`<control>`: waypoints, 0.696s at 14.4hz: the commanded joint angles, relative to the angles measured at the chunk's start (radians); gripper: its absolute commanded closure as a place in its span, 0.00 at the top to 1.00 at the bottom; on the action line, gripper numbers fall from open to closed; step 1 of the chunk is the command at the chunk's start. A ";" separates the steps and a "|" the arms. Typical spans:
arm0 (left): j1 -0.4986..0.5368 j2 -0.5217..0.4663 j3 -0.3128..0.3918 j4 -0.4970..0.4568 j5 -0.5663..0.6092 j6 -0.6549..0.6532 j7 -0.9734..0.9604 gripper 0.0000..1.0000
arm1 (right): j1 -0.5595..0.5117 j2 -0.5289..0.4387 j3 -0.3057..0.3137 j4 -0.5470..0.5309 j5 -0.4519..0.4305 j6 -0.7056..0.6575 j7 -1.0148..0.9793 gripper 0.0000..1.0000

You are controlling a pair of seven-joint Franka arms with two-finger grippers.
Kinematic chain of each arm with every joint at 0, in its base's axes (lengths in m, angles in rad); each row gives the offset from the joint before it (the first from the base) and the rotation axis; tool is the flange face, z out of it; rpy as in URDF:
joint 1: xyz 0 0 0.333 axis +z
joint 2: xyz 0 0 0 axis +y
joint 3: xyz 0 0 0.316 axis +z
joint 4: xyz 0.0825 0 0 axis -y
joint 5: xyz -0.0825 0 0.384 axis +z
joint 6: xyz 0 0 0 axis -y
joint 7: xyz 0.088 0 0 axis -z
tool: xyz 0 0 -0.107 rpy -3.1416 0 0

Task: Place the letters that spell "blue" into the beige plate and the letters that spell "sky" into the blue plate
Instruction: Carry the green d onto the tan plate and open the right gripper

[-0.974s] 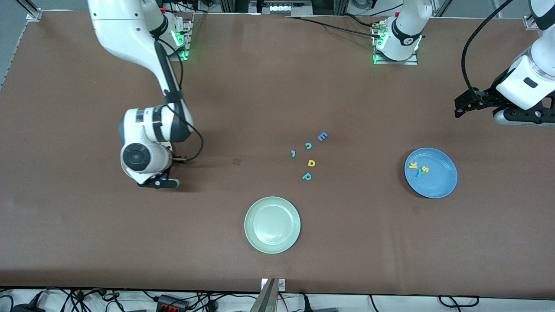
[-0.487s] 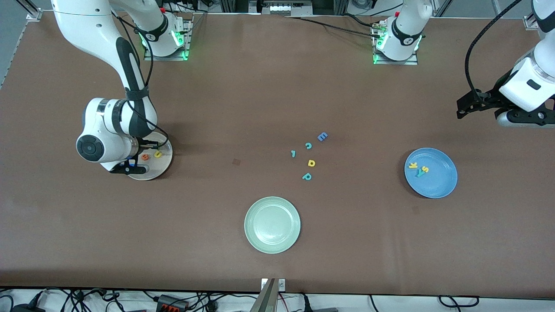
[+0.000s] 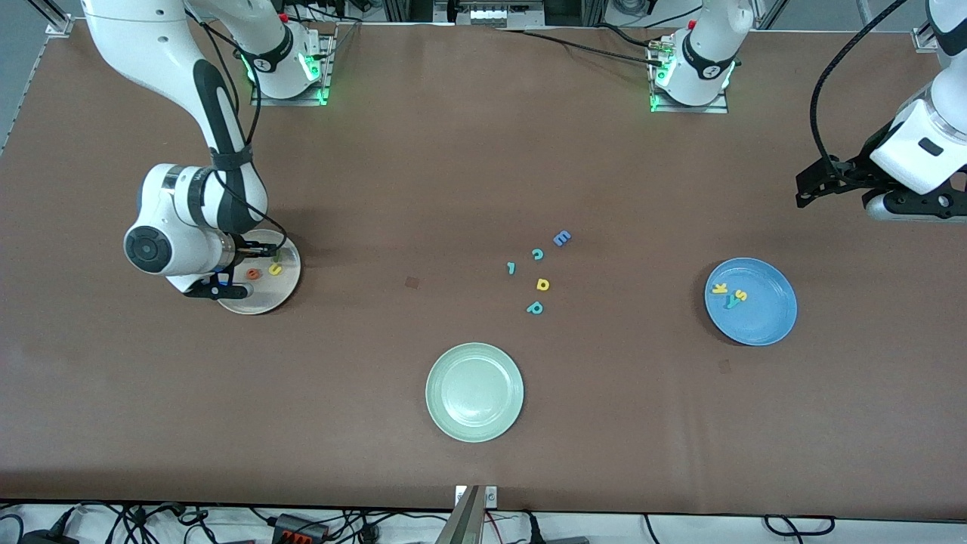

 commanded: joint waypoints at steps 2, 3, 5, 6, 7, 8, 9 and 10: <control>0.000 0.018 -0.008 0.034 0.020 -0.006 0.008 1.00 | -0.021 -0.097 -0.033 0.102 -0.007 -0.132 0.043 1.00; 0.002 0.018 -0.008 0.034 0.020 -0.006 0.011 1.00 | -0.021 -0.105 -0.050 0.161 -0.007 -0.181 0.042 1.00; 0.003 0.018 -0.008 0.034 0.020 -0.006 0.012 1.00 | -0.022 -0.103 -0.081 0.324 -0.012 -0.316 0.032 1.00; 0.003 0.018 -0.008 0.034 0.020 -0.006 0.012 1.00 | -0.030 -0.099 -0.087 0.396 -0.009 -0.387 0.034 1.00; 0.005 0.018 -0.008 0.034 0.020 -0.006 0.012 1.00 | -0.037 -0.099 -0.089 0.457 -0.012 -0.433 0.026 1.00; 0.008 0.018 -0.008 0.034 0.019 -0.006 0.014 1.00 | -0.050 -0.100 -0.089 0.502 -0.012 -0.456 0.022 1.00; 0.008 0.018 -0.008 0.034 0.019 -0.006 0.014 1.00 | -0.056 -0.102 -0.089 0.533 -0.013 -0.472 0.023 1.00; 0.008 0.019 -0.008 0.034 0.019 -0.006 0.014 1.00 | -0.063 -0.102 -0.099 0.565 -0.013 -0.479 0.022 1.00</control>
